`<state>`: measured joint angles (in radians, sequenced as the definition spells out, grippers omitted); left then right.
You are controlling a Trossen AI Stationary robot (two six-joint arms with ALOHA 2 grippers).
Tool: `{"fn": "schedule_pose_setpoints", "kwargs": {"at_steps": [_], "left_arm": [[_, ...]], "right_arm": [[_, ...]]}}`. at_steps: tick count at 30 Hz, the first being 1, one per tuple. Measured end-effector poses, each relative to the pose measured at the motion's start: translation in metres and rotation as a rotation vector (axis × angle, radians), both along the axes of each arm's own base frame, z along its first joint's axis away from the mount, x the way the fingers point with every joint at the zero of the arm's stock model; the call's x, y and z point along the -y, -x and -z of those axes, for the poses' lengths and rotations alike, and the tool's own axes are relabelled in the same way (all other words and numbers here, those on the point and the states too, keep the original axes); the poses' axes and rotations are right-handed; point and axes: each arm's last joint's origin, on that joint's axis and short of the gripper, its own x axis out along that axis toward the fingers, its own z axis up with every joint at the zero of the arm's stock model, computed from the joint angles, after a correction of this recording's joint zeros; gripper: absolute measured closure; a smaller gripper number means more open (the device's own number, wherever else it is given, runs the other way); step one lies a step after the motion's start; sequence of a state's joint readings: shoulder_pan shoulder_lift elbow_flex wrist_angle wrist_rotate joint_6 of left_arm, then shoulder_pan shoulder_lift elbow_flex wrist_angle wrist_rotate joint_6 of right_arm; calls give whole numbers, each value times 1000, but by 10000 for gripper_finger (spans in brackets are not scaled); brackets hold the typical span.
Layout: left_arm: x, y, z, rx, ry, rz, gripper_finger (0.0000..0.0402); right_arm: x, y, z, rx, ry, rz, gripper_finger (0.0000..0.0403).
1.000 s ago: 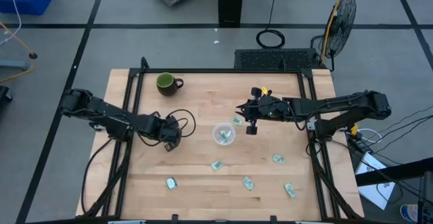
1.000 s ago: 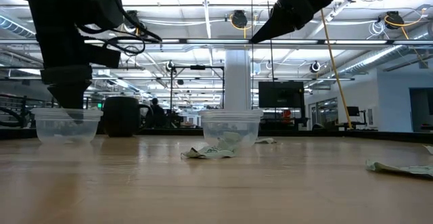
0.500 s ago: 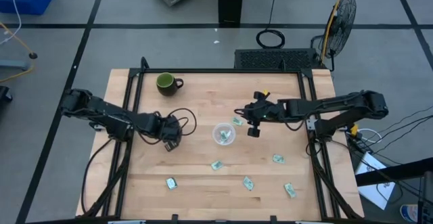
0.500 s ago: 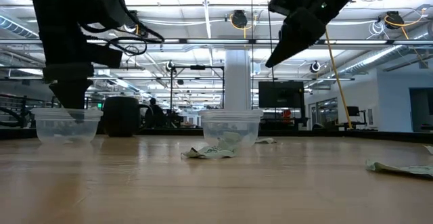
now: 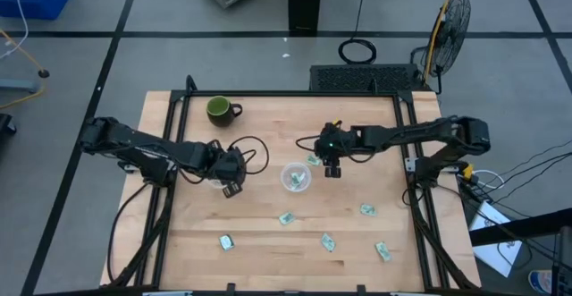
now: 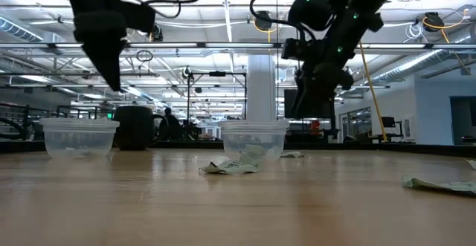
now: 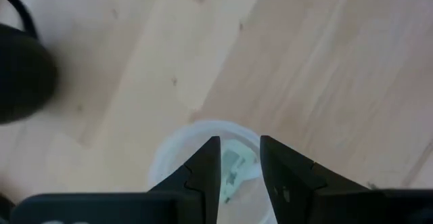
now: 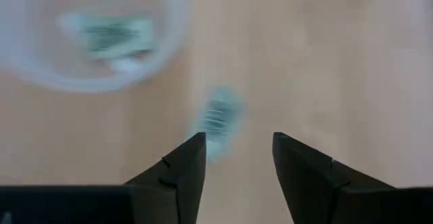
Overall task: Pick and place Stevia / Truvia into bins
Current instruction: Put the white stevia packet into the right transparent container
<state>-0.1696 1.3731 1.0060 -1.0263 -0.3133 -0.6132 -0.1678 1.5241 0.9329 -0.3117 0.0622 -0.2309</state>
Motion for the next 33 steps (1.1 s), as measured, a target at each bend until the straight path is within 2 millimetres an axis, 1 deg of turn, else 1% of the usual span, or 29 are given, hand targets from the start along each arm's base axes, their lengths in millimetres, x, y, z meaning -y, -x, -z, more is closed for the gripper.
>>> {"fn": "schedule_pose_setpoints", "kwargs": {"at_steps": [2, 4, 9, 14, 18, 23, 27, 33], "left_arm": [[0, -3, -7, 26, -20, -1, 291], [0, -5, -11, 45, -39, -2, 291], [-1, -7, -14, 75, -77, -10, 291], [-1, -8, -14, 86, -84, -12, 291], [-1, -9, -14, 90, -91, 11, 291], [-2, -9, -15, 86, -131, 27, 291], [-2, -10, -15, 89, -139, 25, 291], [-2, -10, -15, 93, -138, 24, 291]], "right_arm": [[3, -3, 5, 9, -43, -43, 237], [7, -6, 8, 19, -31, -40, 239], [18, -15, 18, 64, -33, -46, 239], [30, -17, 38, -7, -22, -33, 239], [37, -17, 48, -25, -52, -36, 238], [43, -19, 55, -22, -51, -18, 240], [44, -22, 55, 15, -42, -17, 241], [44, -23, 54, 22, -48, -4, 251]]}}
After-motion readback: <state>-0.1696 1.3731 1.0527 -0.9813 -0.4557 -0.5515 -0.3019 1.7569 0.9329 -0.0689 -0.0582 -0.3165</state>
